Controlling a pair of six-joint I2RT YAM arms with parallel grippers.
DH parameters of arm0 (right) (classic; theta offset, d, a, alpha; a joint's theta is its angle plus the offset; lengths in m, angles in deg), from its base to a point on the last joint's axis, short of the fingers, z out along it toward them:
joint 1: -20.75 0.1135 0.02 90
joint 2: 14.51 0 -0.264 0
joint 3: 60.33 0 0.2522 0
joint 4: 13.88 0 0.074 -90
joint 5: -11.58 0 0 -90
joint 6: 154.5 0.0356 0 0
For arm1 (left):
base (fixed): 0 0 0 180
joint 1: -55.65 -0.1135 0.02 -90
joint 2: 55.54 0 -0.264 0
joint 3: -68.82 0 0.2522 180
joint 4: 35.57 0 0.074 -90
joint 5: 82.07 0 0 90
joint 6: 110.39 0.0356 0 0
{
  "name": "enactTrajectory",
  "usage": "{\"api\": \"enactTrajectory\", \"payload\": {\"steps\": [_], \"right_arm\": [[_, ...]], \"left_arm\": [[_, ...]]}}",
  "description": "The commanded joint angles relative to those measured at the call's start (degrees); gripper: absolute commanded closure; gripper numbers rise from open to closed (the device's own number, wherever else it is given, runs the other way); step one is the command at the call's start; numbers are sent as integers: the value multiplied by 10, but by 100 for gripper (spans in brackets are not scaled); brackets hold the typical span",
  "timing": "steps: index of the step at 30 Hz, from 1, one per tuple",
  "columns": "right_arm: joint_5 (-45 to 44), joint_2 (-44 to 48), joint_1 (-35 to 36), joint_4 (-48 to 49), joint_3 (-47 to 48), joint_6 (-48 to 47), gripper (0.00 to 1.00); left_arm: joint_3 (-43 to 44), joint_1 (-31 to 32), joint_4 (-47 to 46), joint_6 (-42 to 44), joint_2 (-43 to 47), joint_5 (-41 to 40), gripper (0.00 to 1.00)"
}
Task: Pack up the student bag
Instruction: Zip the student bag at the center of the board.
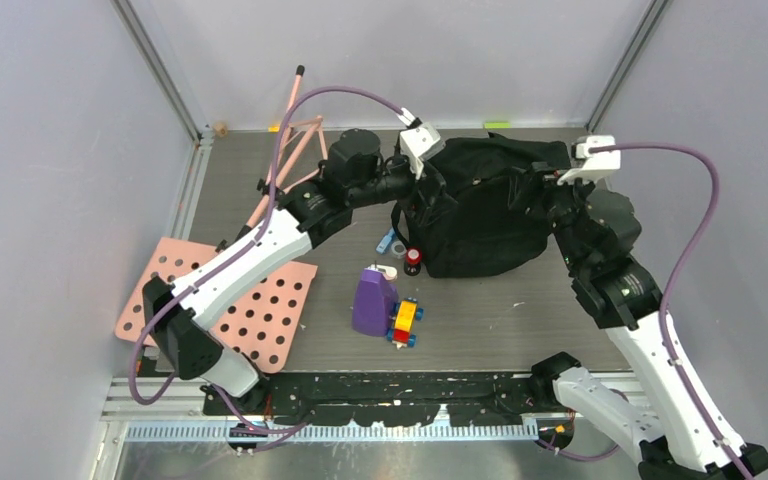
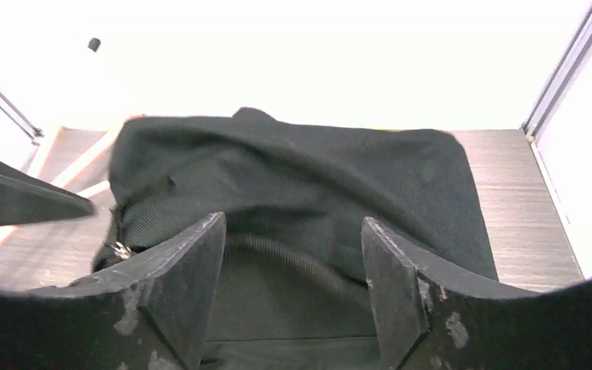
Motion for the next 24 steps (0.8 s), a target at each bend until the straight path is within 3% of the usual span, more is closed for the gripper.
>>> {"api": "enactTrajectory", "payload": {"steps": [1,8,14,19,24], "right_arm": [[-10,22,3,1,44,76,26],[6,-4,2,-24,103,159,23],[71,-68,2,-51,152,234,25],[84,-93,3,-55,156,272,28],[104,-113,3,-59,159,304,33]], "left_arm": [[-1,-2,-32,20,-1,19,23],[-29,-2,-85,10,-1,39,21],[-36,-2,-106,-13,-10,70,33],[-43,-1,-119,-23,-17,71,34],[-41,-1,-124,-24,-25,72,43]]}}
